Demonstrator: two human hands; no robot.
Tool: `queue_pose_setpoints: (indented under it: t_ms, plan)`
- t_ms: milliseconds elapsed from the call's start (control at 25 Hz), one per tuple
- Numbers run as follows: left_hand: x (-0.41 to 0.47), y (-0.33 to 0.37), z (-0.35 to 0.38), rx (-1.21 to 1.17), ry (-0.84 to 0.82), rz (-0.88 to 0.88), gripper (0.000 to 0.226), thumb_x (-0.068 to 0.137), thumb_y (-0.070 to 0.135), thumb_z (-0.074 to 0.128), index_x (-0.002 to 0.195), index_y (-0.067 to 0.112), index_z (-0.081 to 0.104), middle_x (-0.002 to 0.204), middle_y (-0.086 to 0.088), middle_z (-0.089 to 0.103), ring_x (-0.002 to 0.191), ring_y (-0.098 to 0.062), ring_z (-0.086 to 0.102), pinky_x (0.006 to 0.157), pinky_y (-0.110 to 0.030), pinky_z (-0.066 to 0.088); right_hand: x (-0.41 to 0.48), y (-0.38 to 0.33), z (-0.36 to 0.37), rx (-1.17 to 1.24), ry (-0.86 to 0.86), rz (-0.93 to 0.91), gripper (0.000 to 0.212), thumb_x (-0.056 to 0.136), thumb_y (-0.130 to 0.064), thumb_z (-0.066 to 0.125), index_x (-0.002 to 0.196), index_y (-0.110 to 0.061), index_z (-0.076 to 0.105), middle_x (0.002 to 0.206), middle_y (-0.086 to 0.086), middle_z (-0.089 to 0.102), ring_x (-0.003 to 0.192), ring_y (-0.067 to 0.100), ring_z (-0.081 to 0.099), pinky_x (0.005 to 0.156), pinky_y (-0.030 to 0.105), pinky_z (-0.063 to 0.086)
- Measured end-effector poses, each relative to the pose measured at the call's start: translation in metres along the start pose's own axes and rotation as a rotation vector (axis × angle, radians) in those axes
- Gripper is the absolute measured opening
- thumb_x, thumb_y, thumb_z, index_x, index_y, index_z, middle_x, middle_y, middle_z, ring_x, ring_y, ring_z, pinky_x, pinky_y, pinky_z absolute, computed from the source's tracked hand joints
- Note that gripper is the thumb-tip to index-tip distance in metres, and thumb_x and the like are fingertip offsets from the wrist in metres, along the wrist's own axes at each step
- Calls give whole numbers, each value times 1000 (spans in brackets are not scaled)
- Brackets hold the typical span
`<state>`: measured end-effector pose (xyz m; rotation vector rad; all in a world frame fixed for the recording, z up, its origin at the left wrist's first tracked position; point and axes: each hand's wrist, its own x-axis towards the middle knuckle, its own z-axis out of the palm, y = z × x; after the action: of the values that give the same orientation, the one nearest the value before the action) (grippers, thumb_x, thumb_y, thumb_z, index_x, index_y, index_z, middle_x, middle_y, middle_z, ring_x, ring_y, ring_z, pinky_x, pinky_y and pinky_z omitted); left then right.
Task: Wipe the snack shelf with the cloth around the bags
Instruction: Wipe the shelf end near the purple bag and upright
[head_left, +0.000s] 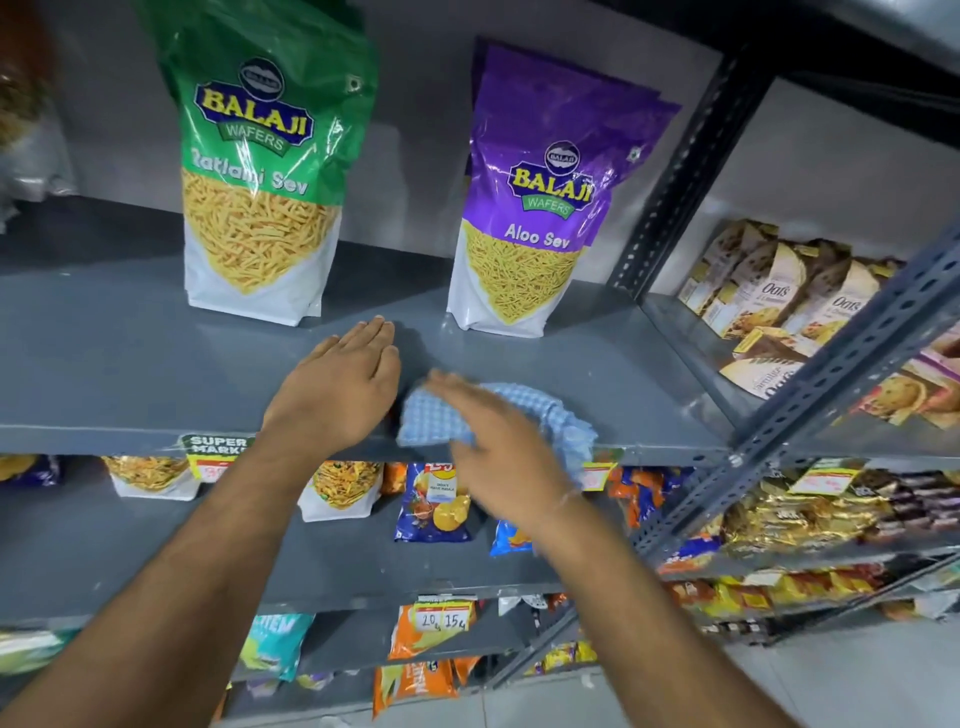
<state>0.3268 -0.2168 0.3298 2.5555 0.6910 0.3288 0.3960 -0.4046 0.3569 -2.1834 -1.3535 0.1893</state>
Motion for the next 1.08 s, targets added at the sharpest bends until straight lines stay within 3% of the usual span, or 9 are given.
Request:
queue_pose_setpoints:
  t_ms: [120,280,400,480,560,680,880,1000,1080]
  plan:
    - [1,-2,-2,-113,-27,-7,55,110,34,20,164,22,22,173,9,16,159,-3,9,130,-30,4,-39,-26,12,202,-93,-106,69,82,7,47,142,-26,53,146,-11,56,136,-3,47,117,14,31]
    - [-9,3,-10,-193,-52,-52,52,109,46,23,160,39,31,170,20,24,156,0,17,131,-31,8,-59,-19,24,353,0,-14,69,82,4,46,142,-29,52,140,-16,61,129,-1,55,112,27,43]
    - [-34,10,-24,-523,-47,-129,45,106,54,33,146,49,51,158,26,44,149,1,34,130,-35,19,-62,-8,31,482,19,34,60,87,4,50,133,-34,60,130,-17,67,122,-3,60,109,27,47]
    - [-65,15,-24,-612,85,-29,43,110,41,36,149,36,54,158,21,46,148,6,36,130,-33,21,-64,-6,38,627,36,82,54,93,2,55,111,-46,69,115,-26,72,112,-10,63,99,16,48]
    - [-110,6,-10,-426,350,99,45,111,22,33,153,18,49,164,7,42,154,-5,31,130,-34,22,-66,-7,56,800,1,122,59,94,5,56,88,-51,73,97,-39,71,98,-19,64,86,3,44]
    - [-186,-56,39,-149,527,146,49,104,10,32,150,9,49,162,-6,43,155,-26,34,125,-48,29,-67,-17,115,804,-186,175,45,97,-3,56,90,-46,68,89,-47,67,89,-26,61,80,1,42]
    - [-221,-231,84,74,237,-281,56,109,37,17,162,27,28,173,12,14,161,-10,11,128,-50,23,-34,-41,236,561,-376,214,36,97,-16,56,109,-48,65,104,-38,69,104,-13,64,90,14,47]
    - [-203,-312,91,157,53,-310,68,104,49,1,165,21,12,173,10,-3,162,-12,-2,131,-38,-1,9,-55,306,399,-306,232,47,92,-7,57,126,-39,64,123,-9,71,118,13,66,99,27,51]
    - [-191,-351,94,221,-26,-284,73,98,49,-2,165,19,7,172,7,-7,162,-15,-6,128,-31,-12,32,-62,348,188,-248,164,61,85,0,57,132,-38,60,138,-3,64,129,19,58,108,33,46]
